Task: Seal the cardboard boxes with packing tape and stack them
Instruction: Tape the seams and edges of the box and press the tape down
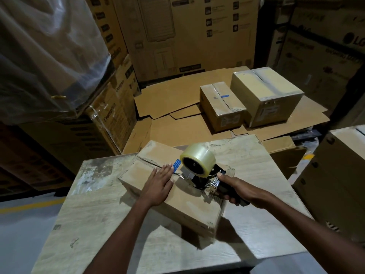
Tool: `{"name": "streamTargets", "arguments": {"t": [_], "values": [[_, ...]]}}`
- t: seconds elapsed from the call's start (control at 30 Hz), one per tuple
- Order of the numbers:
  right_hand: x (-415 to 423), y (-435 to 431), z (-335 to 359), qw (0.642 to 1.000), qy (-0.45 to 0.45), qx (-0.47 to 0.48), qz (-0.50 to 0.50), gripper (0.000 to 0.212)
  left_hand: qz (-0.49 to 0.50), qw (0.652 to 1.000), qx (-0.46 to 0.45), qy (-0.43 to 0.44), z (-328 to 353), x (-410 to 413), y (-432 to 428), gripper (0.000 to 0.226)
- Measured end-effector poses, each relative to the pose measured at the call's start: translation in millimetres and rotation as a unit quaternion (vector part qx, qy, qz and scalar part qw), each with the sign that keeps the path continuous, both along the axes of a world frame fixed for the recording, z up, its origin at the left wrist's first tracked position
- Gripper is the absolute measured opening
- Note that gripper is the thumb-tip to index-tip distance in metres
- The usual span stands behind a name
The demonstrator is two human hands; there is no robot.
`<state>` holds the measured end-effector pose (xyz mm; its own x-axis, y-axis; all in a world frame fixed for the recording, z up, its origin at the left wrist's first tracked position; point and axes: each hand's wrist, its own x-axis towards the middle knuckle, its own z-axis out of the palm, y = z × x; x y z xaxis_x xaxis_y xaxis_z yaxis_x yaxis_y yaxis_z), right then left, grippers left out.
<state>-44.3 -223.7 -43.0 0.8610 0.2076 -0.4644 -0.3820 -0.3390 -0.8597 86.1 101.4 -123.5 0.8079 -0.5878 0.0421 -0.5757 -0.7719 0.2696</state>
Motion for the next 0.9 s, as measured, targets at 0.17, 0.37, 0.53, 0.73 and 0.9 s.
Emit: {"name": "streamTargets", "arguments": {"t": [0.17, 0.37, 0.53, 0.73, 0.9], "values": [[14, 13, -4, 1.000, 0.004, 0.007, -0.009, 0.072, 0.005, 1.000, -0.002, -0.009, 2, 24, 13, 0.061], [47, 49, 15, 1.000, 0.012, 0.008, -0.012, 0.067, 0.000, 1.000, 0.016, -0.003, 3, 71, 42, 0.061], [57, 59, 21, 0.999, 0.006, -0.001, -0.039, 0.066, -0.005, 1.000, 0.007, 0.002, 4, 88, 49, 0.064], [42, 36, 14, 0.998, 0.013, -0.025, -0.052, 0.071, -0.004, 1.000, 0.000, 0.000, 4, 86, 49, 0.068], [15, 2, 6, 0.998, 0.020, -0.016, -0.056, 0.075, -0.001, 1.000, 0.004, -0.003, 4, 87, 48, 0.069]]}}
